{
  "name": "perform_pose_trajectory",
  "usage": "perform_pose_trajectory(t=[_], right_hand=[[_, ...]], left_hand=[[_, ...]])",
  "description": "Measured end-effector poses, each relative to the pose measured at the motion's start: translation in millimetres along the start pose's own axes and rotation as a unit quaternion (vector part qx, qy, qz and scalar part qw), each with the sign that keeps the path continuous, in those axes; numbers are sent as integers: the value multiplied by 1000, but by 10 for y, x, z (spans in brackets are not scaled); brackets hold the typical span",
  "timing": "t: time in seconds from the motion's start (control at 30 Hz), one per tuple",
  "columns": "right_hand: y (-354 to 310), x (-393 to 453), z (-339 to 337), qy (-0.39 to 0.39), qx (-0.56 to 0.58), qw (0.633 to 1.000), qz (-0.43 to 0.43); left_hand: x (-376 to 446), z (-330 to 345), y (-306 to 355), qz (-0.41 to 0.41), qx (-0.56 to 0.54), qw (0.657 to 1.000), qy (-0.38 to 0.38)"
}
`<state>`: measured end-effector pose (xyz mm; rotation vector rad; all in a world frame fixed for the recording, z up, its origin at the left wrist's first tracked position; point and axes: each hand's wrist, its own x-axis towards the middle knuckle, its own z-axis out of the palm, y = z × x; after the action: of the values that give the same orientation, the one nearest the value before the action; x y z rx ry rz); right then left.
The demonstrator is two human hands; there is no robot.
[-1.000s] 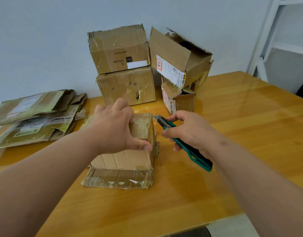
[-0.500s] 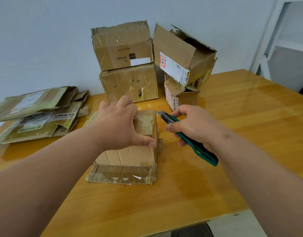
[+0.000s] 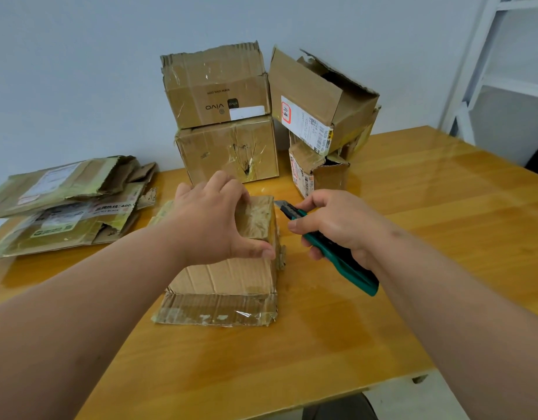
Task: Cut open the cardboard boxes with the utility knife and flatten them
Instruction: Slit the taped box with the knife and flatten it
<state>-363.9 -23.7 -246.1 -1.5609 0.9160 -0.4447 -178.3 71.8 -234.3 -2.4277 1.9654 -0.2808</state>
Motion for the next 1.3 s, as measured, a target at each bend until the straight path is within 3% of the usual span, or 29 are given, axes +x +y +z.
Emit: perform_pose_trajectory(t=[0.27,0.6,1.3], right_hand=[[24,-30,38,16,-39,998,-43],[69,-103,-21,-18,-129,987,-91],[151,-174,-20,-37,-167,977,-128]], left_hand=[[1,-34,27,-9,14,999,-30],[-7,-39,29,-15,16,999,-37],[-47,-19,16,-15,7,1000,-22]])
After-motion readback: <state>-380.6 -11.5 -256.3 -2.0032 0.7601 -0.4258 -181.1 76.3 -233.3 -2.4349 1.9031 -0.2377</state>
